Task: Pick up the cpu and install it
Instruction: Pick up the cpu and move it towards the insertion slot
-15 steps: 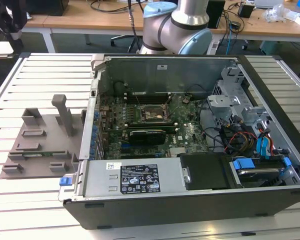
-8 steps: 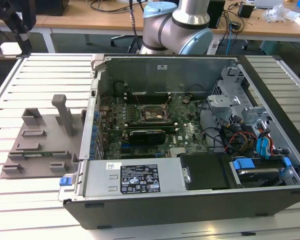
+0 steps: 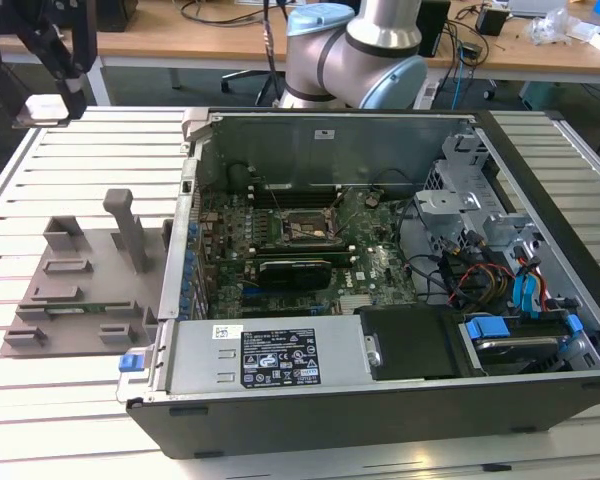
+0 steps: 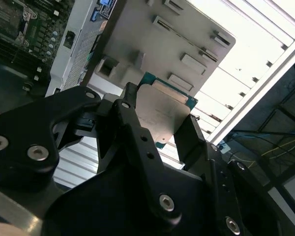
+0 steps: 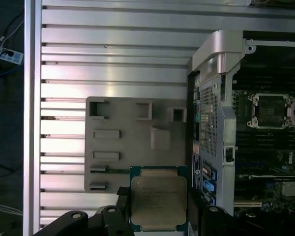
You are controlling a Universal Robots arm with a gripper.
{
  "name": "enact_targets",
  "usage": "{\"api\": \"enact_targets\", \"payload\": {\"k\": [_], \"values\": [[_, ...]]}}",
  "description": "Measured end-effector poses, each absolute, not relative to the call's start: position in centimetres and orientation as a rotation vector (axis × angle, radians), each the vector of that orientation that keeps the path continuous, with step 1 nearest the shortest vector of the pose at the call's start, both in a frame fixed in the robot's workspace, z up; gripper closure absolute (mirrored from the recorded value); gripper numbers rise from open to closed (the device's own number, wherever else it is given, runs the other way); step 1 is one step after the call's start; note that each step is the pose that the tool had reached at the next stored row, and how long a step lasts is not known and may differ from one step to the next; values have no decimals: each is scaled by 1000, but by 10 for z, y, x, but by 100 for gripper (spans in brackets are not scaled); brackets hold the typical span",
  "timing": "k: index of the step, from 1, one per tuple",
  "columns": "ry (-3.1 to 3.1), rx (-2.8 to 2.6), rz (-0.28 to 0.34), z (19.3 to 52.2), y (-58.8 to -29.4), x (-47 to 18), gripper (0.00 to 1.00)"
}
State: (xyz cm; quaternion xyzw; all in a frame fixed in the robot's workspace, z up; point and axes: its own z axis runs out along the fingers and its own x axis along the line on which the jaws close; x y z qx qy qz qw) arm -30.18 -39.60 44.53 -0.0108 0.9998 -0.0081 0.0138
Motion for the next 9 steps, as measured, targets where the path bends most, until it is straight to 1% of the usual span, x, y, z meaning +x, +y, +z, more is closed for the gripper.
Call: {"api": "enact_targets", "payload": {"k": [9], "values": [[3114,-34,-25,428,-396,-286,45]]}}
